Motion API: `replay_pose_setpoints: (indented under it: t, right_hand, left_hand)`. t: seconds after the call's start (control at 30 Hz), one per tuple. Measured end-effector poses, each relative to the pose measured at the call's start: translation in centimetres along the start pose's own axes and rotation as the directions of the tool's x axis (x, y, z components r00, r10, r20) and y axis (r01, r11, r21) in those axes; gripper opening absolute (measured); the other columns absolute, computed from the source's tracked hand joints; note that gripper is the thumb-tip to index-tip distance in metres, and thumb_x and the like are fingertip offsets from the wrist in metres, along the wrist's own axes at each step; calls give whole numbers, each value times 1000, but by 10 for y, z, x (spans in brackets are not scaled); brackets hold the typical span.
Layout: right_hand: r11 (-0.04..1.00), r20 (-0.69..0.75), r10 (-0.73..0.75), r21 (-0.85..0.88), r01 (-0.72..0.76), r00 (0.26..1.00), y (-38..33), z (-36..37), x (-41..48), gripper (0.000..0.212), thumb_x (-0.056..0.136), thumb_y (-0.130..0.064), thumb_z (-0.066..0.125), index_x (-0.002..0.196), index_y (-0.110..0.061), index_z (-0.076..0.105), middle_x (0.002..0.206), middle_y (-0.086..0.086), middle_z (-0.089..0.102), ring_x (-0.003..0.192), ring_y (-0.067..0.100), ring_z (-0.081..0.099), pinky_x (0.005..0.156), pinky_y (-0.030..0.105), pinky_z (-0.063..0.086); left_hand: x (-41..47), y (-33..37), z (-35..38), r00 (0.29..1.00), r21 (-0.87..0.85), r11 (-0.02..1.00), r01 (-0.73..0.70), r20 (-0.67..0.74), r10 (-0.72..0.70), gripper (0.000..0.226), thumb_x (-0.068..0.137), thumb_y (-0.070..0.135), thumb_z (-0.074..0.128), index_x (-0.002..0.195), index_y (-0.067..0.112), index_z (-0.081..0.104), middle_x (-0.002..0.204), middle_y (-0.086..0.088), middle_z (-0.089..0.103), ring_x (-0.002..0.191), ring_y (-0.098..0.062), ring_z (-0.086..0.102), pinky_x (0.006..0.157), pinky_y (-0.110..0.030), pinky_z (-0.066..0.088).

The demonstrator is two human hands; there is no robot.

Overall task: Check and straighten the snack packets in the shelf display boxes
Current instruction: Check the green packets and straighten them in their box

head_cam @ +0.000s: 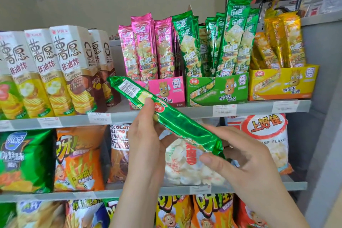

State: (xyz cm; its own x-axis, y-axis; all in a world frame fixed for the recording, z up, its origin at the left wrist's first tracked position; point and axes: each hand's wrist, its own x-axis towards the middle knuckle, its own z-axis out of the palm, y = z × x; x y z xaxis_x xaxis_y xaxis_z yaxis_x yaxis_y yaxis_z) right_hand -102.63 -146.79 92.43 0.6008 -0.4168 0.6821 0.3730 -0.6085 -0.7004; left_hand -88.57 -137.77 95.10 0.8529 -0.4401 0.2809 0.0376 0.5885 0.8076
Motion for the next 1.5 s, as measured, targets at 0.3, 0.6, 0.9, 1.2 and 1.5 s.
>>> replay_pose_setpoints:
  t: [0.3, 0.6, 0.9, 1.2, 1.5]
  right_hand:
    - [974, 14, 112, 194, -113, 994, 9, -23, 1, 35, 78, -31, 68, 112, -36, 72, 114, -8, 70, 104, 10, 66, 79, 21, 56]
    - [946, -99, 187, 286, -152, 977, 7, 1, 6, 22, 81, -39, 65, 99, -37, 75, 90, -3, 76, 72, 17, 73, 56, 25, 58]
    - [858, -16, 304, 439, -266, 952, 7, 5, 8, 52, 74, -67, 64, 94, -21, 76, 75, 19, 72, 52, 22, 66, 46, 24, 50]
    - [714, 150, 319, 612, -341, 936, 5, 7, 7, 61, 72, -69, 67, 97, -14, 76, 82, 22, 73, 57, 22, 65, 48, 23, 49]
    - [793, 108, 314, 516, -323, 943, 8, 16, 3, 62, 60, -65, 79, 110, -30, 73, 101, 6, 74, 74, 21, 65, 59, 24, 51]
  left_hand:
    - [15, 12, -21, 989, -29, 990, -141, -51, 139, 41, 91, 35, 65, 122, 13, 49, 61, 5, 54, 57, -12, 57, 57, -28, 54]
    - [-12, -12, -2, 973, 91, 995, -48, 231, 26, 41, 67, 31, 87, 100, 19, 65, 92, -2, 75, 85, -18, 73, 69, -32, 58]
    - [-20, -14, -2, 916, 113, 992, -51, 401, 1, 49, 79, 29, 76, 112, -3, 57, 102, -19, 68, 93, -32, 66, 92, -54, 50]
    - [-20, -11, -3, 917, 34, 997, -65, 395, 46, 50, 68, 52, 81, 94, 11, 68, 89, -12, 69, 84, -29, 66, 77, -41, 56]
    - [-17, -19, 1, 976, -121, 992, 37, 217, -9, 55, 73, 49, 68, 99, 2, 55, 83, -11, 60, 83, -27, 61, 75, -36, 56]
